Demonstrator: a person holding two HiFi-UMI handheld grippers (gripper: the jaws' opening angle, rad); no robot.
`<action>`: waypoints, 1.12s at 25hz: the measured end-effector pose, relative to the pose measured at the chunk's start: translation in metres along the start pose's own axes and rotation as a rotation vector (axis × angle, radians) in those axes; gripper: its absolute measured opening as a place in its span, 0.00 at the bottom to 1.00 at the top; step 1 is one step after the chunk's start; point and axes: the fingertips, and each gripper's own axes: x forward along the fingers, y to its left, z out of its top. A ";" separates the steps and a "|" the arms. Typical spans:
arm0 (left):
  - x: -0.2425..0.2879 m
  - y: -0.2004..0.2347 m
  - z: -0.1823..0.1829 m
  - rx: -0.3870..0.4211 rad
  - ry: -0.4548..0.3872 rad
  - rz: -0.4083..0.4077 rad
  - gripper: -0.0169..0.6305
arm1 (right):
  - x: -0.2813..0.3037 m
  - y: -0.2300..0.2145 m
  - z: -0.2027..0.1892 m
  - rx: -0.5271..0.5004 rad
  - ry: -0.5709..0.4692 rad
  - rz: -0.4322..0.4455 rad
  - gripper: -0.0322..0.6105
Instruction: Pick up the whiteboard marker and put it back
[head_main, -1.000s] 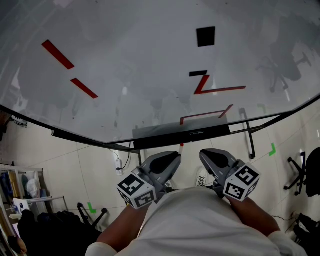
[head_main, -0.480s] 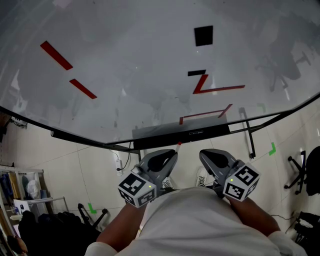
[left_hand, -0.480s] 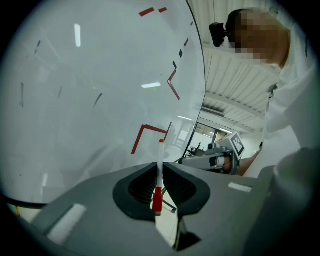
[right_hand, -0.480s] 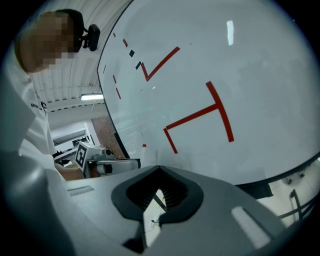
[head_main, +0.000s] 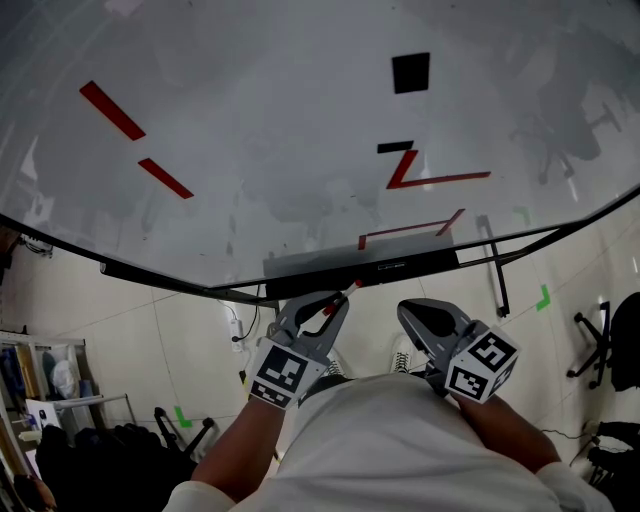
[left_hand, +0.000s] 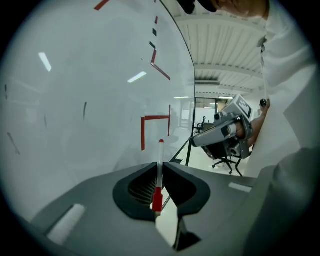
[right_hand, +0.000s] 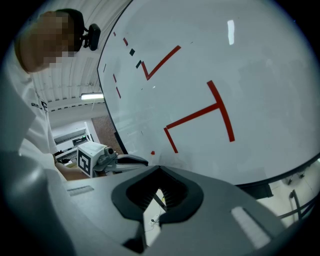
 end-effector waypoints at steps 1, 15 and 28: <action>0.001 0.002 -0.004 0.027 0.018 0.012 0.11 | 0.000 0.000 0.000 -0.001 0.001 0.000 0.05; 0.018 0.013 -0.046 0.400 0.269 0.042 0.11 | -0.002 -0.001 0.000 -0.011 0.009 -0.004 0.05; 0.039 0.037 -0.095 0.646 0.529 0.066 0.11 | -0.003 -0.004 -0.002 -0.002 0.009 -0.013 0.05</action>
